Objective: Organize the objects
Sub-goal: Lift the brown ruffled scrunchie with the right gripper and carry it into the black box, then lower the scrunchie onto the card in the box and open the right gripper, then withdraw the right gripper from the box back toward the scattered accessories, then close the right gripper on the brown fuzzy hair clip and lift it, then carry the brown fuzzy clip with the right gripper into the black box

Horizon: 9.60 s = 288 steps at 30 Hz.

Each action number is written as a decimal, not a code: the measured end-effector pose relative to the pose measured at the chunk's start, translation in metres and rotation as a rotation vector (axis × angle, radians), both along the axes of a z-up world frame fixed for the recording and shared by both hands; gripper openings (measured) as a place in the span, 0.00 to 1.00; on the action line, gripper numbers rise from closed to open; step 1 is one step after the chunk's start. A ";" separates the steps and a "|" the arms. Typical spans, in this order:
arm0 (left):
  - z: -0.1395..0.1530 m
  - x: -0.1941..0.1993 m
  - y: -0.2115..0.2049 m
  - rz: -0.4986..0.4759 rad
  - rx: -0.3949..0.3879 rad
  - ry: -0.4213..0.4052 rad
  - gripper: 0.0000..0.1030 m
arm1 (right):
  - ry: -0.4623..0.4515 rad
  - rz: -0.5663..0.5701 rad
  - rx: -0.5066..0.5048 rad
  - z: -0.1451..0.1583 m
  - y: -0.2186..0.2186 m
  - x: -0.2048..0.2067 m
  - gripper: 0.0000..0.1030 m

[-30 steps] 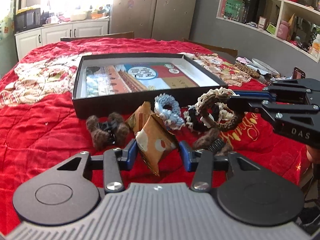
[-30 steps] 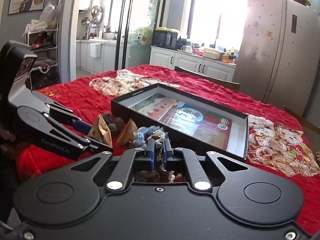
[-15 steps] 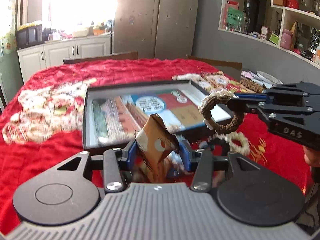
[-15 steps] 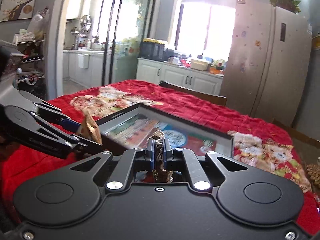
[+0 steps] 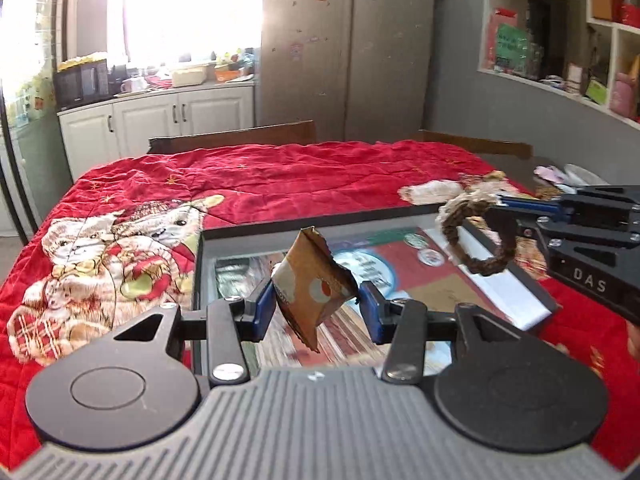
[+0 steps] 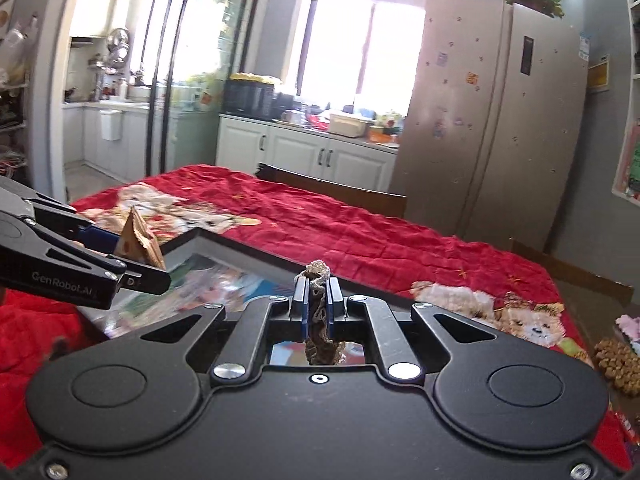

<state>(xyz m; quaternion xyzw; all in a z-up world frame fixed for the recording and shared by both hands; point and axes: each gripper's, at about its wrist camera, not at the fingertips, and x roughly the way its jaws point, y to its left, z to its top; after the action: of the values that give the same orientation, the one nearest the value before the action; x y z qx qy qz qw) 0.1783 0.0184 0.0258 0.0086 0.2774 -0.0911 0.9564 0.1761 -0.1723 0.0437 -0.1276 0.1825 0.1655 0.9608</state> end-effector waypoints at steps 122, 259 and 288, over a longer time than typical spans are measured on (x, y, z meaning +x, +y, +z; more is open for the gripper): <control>0.009 0.003 -0.003 0.056 0.128 -0.036 0.91 | 0.256 -0.041 0.147 -0.016 -0.025 0.036 0.51; -0.077 -0.097 0.023 0.118 0.000 0.080 0.47 | 0.252 0.070 0.087 -0.095 0.008 -0.146 0.36; -0.010 -0.109 0.012 0.004 -0.031 -0.063 0.40 | 0.058 0.049 0.121 -0.029 -0.019 -0.140 0.35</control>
<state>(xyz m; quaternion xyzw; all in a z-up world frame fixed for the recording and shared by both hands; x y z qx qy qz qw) 0.0691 0.0300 0.0154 -0.0039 0.2457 -0.0934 0.9648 0.0365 -0.1913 0.0144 -0.0686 0.1967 0.2032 0.9567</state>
